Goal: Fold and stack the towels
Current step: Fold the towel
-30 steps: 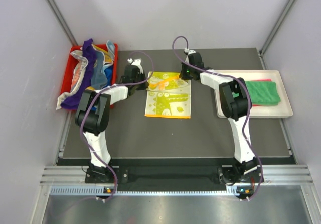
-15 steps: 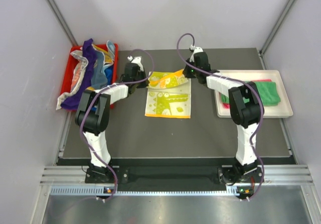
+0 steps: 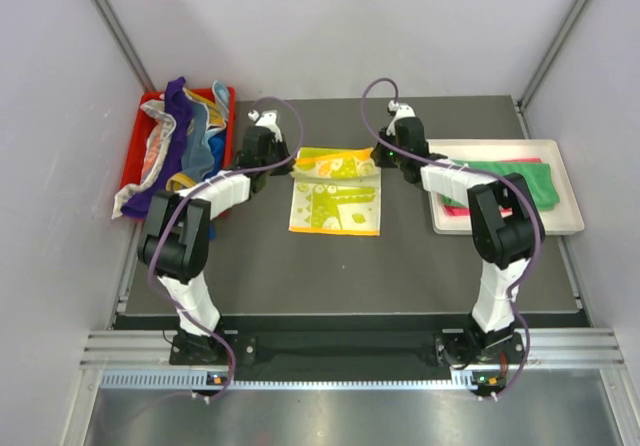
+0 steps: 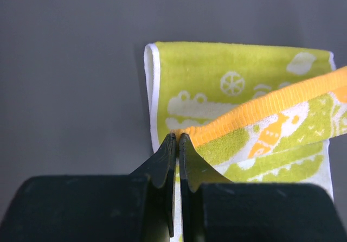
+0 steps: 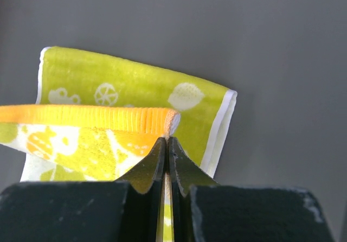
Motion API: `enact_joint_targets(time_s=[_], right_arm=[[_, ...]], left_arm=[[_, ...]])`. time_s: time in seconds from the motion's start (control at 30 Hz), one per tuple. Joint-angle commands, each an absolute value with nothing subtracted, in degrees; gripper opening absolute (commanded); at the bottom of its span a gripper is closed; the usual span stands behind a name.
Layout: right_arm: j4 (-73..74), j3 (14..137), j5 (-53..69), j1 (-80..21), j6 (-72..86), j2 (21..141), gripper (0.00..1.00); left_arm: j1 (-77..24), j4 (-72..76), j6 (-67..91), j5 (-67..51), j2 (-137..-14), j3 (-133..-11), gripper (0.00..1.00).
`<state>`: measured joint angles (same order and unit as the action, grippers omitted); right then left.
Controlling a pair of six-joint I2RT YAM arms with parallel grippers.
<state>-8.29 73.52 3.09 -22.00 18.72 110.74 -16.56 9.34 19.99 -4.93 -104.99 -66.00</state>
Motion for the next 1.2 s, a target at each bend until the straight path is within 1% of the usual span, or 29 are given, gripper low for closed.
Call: enact_joint_targets(time_s=[0.0,0.57,1.17], right_arm=[[-13.18,71.81,2.37,-22.15,19.69,105.65,0.00],[-16.34,61.45,0.70,-24.17,21.36,98.88,0.00],[-18.19,54.85,0.26,-25.84,22.68,95.19,0.00]], left_arm=[[-16.79,12.74,20.83,-3.95,-100.90,-64.25,0.00],[-17.67,13.36,20.92,-4.13,-96.07,-58.98,0.00],[-18.72,13.97,21.18,-3.78,-92.28,-53.53,0.00]])
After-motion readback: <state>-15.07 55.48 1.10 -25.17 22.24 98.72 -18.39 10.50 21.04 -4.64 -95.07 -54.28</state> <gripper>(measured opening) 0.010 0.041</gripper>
